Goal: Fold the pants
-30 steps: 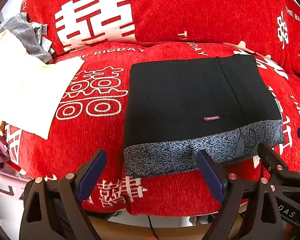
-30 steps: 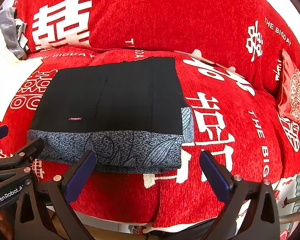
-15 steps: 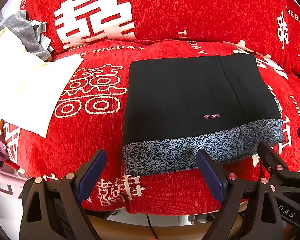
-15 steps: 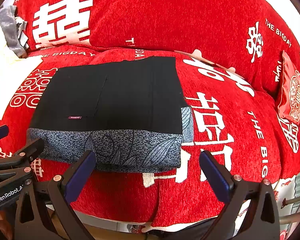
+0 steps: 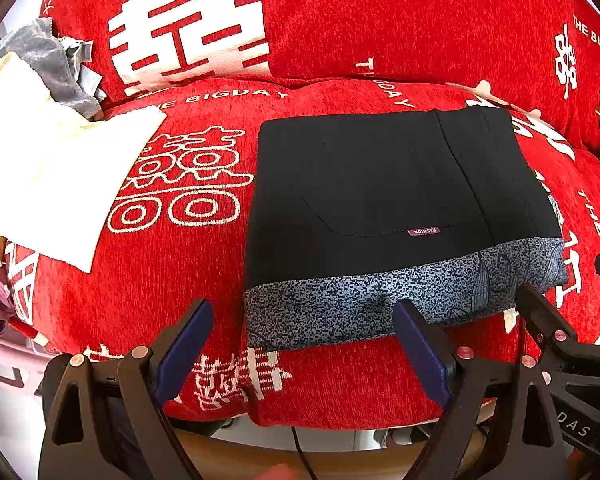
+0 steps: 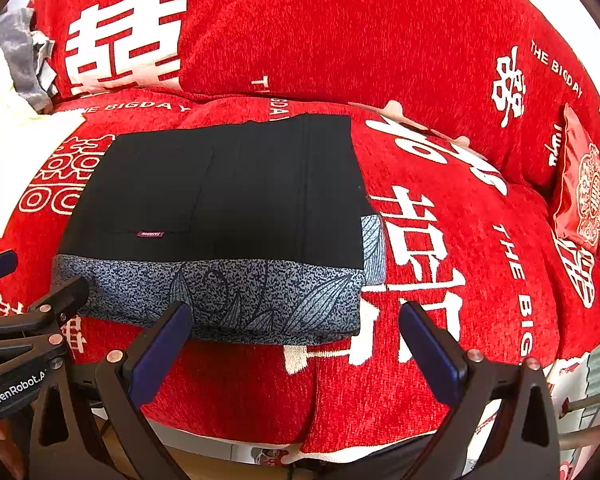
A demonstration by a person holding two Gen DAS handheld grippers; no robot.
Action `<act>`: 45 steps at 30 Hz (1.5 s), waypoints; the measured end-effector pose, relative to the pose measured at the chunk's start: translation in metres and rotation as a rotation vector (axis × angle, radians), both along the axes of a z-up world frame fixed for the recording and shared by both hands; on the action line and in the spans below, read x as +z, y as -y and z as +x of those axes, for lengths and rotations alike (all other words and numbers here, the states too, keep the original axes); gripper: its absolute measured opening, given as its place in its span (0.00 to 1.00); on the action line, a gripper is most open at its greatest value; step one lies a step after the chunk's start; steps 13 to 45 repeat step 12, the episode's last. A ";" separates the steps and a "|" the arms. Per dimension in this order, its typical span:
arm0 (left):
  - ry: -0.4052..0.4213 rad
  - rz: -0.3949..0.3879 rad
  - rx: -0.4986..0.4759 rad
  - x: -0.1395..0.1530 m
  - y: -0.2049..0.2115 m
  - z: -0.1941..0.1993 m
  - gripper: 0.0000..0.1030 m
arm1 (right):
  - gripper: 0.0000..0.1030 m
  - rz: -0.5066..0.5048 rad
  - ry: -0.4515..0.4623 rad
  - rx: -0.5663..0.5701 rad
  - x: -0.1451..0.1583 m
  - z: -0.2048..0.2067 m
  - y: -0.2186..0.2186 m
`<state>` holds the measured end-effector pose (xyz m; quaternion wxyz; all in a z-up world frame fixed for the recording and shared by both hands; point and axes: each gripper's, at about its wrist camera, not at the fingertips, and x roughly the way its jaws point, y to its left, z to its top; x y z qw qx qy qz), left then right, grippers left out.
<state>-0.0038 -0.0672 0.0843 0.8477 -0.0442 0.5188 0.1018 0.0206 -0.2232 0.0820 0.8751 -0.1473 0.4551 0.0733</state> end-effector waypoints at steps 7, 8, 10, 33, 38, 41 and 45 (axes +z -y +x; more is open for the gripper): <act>-0.005 -0.020 -0.005 -0.003 -0.008 -0.002 0.89 | 1.00 0.003 -0.007 0.002 -0.001 -0.001 -0.001; -0.005 -0.023 -0.005 -0.003 -0.009 -0.002 0.89 | 1.00 0.006 -0.010 0.002 -0.001 -0.001 0.000; -0.006 -0.037 -0.006 -0.006 -0.013 -0.003 0.89 | 1.00 0.019 -0.017 -0.002 -0.004 -0.001 -0.001; -0.018 -0.049 -0.010 -0.013 -0.019 -0.004 0.89 | 1.00 0.037 -0.038 -0.025 -0.013 -0.002 0.001; -0.018 -0.049 -0.010 -0.013 -0.019 -0.004 0.89 | 1.00 0.037 -0.038 -0.025 -0.013 -0.002 0.001; -0.018 -0.049 -0.010 -0.013 -0.019 -0.004 0.89 | 1.00 0.037 -0.038 -0.025 -0.013 -0.002 0.001; -0.018 -0.049 -0.010 -0.013 -0.019 -0.004 0.89 | 1.00 0.037 -0.038 -0.025 -0.013 -0.002 0.001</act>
